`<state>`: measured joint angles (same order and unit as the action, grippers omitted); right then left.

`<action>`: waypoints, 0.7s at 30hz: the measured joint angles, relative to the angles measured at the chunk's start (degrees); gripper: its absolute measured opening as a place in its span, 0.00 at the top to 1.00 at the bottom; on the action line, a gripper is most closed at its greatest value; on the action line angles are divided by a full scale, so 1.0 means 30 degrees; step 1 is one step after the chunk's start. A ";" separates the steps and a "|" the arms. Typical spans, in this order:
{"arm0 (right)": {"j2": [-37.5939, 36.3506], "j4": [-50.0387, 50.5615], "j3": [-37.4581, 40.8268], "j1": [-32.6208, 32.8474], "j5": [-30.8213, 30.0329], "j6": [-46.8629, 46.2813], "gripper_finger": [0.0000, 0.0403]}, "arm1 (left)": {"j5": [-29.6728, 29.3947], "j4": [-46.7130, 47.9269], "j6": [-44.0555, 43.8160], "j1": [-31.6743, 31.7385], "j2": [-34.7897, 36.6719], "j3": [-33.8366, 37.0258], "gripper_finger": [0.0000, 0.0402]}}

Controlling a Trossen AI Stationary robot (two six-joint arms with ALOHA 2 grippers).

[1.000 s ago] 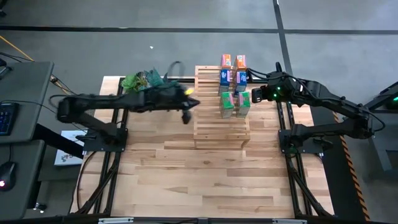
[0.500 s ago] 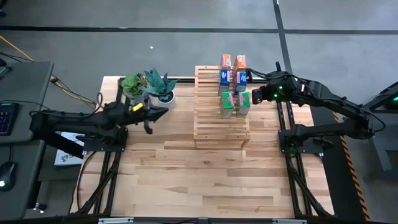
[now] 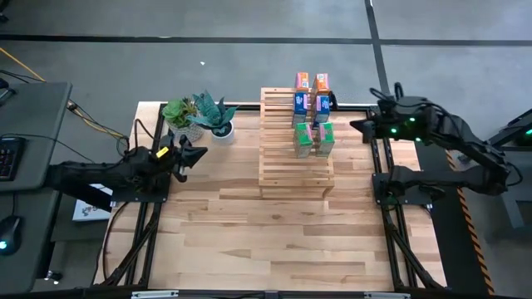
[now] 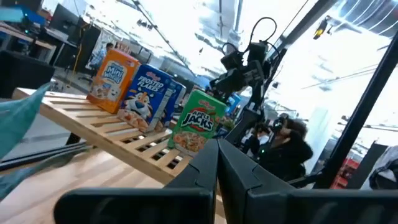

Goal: Stack cereal on shelf
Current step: Return to Home Position

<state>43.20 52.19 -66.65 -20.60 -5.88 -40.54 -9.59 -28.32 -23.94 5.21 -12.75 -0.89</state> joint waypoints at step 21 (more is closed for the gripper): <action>-0.3602 -0.0826 0.1057 0.6381 0.1023 0.1876 1.00 | 0.0698 0.2097 -0.1141 -0.0007 0.1559 0.0039 1.00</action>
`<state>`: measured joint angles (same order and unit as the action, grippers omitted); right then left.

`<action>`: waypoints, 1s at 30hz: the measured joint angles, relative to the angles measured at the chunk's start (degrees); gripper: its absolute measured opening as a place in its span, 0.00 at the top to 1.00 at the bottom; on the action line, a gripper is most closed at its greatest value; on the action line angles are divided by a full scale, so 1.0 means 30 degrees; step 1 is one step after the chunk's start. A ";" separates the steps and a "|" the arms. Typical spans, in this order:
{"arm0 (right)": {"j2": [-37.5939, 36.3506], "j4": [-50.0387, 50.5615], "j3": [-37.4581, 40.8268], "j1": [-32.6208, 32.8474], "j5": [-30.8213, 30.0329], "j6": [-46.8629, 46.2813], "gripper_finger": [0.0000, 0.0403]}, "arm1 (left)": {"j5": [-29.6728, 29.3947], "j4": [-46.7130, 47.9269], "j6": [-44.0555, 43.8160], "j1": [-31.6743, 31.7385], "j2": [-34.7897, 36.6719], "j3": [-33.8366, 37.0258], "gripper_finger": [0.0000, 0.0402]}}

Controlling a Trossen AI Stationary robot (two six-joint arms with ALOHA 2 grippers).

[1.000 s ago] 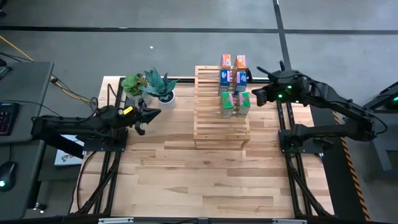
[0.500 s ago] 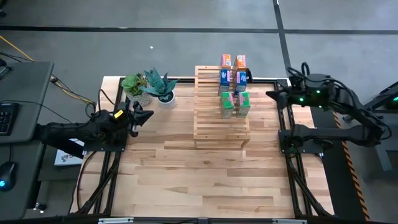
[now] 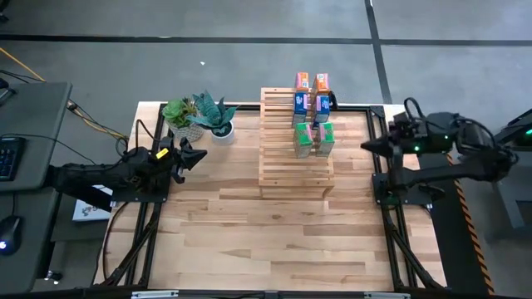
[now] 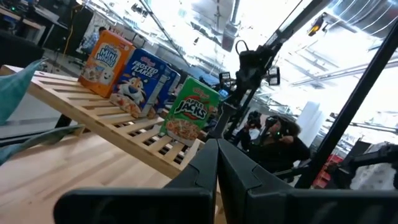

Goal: Stack cereal on shelf
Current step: Return to Home Position

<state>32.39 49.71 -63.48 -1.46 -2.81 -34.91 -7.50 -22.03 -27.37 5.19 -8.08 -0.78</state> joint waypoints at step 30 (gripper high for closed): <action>-1.0745 -2.2397 2.0777 0.4592 -0.0044 0.5271 1.00 | -0.0186 0.1095 -0.0006 0.0015 -0.0435 -0.0007 1.00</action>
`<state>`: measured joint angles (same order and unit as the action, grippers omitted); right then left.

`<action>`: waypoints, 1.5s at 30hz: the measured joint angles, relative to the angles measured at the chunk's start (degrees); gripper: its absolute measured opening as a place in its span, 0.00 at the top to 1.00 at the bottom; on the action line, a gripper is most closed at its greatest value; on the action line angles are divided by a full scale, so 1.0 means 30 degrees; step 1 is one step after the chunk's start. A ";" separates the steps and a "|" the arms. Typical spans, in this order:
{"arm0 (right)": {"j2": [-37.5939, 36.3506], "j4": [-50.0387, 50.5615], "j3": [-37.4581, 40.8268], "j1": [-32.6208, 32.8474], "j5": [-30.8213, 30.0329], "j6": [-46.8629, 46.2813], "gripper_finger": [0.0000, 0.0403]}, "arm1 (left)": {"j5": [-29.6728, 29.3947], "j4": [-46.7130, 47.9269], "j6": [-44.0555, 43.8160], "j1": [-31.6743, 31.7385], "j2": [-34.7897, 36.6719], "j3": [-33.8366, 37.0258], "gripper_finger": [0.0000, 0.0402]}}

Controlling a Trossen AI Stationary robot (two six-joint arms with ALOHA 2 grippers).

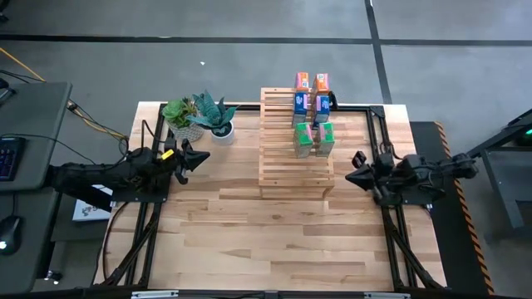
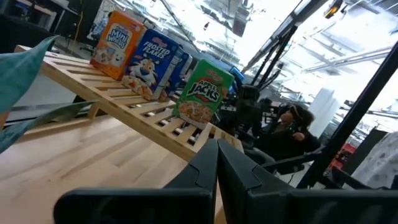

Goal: Stack cereal on shelf
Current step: Return to Home Position

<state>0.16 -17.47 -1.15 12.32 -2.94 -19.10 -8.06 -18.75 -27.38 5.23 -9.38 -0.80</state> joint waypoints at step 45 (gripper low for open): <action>0.0447 0.8011 -0.0706 -0.3477 0.1574 0.2883 1.00 | -0.0006 0.0336 0.0011 -0.0007 -0.0012 0.0000 1.00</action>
